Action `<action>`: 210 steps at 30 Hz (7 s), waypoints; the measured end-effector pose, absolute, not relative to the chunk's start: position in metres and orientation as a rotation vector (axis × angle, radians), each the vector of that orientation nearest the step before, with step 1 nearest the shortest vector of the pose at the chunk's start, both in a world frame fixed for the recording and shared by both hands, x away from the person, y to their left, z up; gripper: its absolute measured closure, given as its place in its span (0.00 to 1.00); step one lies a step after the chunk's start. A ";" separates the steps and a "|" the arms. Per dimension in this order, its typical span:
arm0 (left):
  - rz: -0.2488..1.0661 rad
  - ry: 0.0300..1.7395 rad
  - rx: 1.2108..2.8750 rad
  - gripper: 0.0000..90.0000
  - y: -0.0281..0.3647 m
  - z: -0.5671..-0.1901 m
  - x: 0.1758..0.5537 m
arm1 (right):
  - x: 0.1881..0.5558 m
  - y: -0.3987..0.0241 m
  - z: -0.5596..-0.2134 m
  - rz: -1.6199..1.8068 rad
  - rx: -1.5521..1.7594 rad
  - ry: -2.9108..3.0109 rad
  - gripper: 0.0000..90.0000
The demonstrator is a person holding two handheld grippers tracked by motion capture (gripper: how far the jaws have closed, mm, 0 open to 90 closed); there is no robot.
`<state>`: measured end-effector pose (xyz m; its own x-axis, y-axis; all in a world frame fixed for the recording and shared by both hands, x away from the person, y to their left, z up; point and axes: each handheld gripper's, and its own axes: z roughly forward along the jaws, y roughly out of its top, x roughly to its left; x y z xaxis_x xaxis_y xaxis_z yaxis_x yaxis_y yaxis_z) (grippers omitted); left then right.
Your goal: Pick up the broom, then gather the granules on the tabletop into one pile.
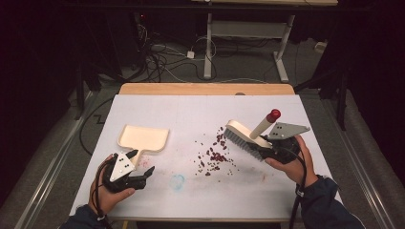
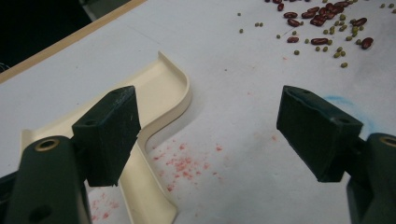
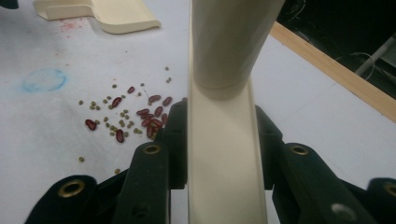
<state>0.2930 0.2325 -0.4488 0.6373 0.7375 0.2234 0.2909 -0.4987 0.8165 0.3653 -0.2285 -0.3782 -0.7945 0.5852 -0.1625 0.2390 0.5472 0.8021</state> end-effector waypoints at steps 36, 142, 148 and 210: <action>0.653 0.767 2.134 0.23 0.227 -0.456 0.291 | 0.482 -0.125 -0.442 0.731 0.551 2.284 0.75; 0.666 0.700 2.216 0.23 0.218 -0.454 0.282 | 0.341 -0.139 -0.399 1.297 0.300 2.422 0.75; 0.699 0.731 2.163 0.22 0.226 -0.448 0.280 | 0.320 -0.132 -0.405 1.383 0.337 2.568 0.75; 0.674 0.696 2.204 0.21 0.215 -0.452 0.283 | 0.340 -0.228 -0.427 1.038 0.828 2.251 0.75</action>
<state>0.2834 0.2151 -0.4516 0.7176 0.6489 0.2529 0.2738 -0.5968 0.7542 0.3404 -0.2283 -0.4269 -0.6768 0.7087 -0.1994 0.3083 0.5188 0.7973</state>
